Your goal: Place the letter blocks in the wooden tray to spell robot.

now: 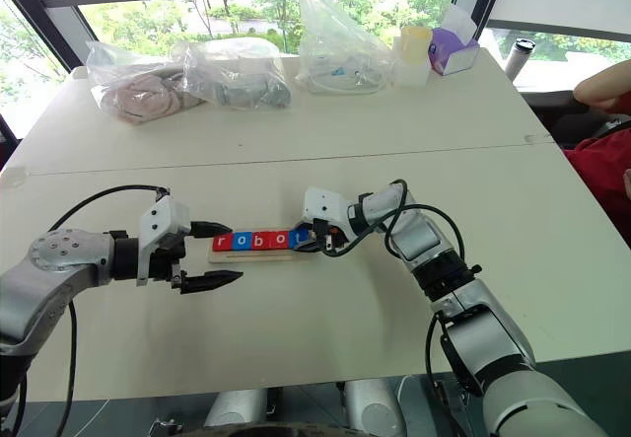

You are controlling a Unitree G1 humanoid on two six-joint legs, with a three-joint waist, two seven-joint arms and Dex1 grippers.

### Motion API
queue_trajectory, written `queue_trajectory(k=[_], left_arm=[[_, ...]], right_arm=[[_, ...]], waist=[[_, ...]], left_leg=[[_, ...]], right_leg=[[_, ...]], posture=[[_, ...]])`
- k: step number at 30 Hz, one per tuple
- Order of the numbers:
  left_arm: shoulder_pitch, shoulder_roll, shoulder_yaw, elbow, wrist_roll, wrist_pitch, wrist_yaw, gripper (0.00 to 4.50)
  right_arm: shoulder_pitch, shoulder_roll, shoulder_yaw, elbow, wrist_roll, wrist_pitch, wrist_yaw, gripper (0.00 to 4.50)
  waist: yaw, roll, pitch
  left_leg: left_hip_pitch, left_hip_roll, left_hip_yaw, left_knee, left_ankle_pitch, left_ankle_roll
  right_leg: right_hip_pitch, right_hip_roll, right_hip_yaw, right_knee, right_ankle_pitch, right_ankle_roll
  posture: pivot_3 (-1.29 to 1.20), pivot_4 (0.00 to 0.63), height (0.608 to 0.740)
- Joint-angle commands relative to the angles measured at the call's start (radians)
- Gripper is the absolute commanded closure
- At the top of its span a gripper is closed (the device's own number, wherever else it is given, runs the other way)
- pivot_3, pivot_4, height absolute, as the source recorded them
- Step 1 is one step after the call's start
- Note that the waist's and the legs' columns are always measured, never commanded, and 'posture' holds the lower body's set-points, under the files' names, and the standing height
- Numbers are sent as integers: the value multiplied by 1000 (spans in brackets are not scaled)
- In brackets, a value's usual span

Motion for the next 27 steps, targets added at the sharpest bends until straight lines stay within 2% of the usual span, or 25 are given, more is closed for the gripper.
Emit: queue_trajectory(k=[1, 2, 3, 9, 15, 19, 23, 27], left_arm=[[-10, -4, 10, -12, 0, -12, 7, 0], [-11, -4, 11, -10, 0, -12, 7, 0], [-12, -4, 11, -9, 0, -12, 7, 0], [-15, -6, 13, -7, 2, -11, 10, 0], [11, 30, 77, 10, -17, 5, -1, 0], [78, 38, 189, -8, -87, 63, 4, 0], [217, 56, 286, -25, -81, 81, 11, 0], [365, -45, 458, -85, -158, 147, 105, 0]], right_arm=[[-27, 20, -32, -11, 11, 1, -34, 889], [-31, 25, -42, -13, 14, 7, -50, 320], [-34, 29, -52, -17, 21, 19, -60, 32], [-28, 15, -108, -89, 56, 72, -92, 32], [100, -104, -212, -361, 147, 250, -110, 32], [197, -189, -308, -543, 240, 405, -136, 32], [285, -261, -408, -709, 365, 580, -160, 32], [495, -374, -535, -898, 476, 721, -170, 32]], waist=[[0, 0, 0], [0, 0, 0], [0, 0, 0], [1, 0, 0], [6, 0, 0], [3, 0, 0], [-2, 0, 0], [5, 0, -1]], left_leg=[[0, 0, 0, 0, 0, 0], [0, 0, 0, 0, 0, 0], [0, 0, 0, 0, 0, 0], [0, 0, 0, 0, 0, 0], [-1, 0, -1, 0, 0, 0], [-1, 0, -1, 0, 0, 0], [0, 1, 0, -2, 0, 0], [0, 2, -2, -2, 0, 0]], right_leg=[[0, 0, 0, 0, 0, 0], [0, 0, 0, 0, 0, 0], [0, 0, 0, 0, 0, 0], [0, 0, 0, 0, 0, 0], [0, 0, 0, -1, 0, 0], [0, -1, 0, -1, 0, 0], [0, 0, 0, -1, 0, 0], [0, 0, -1, -2, -4, 0]], posture=[[0, 150, 740], [0, 150, 740], [0, 150, 740], [0, 150, 740], [0, 150, 740], [0, 150, 740], [0, 150, 740], [0, 150, 740]])
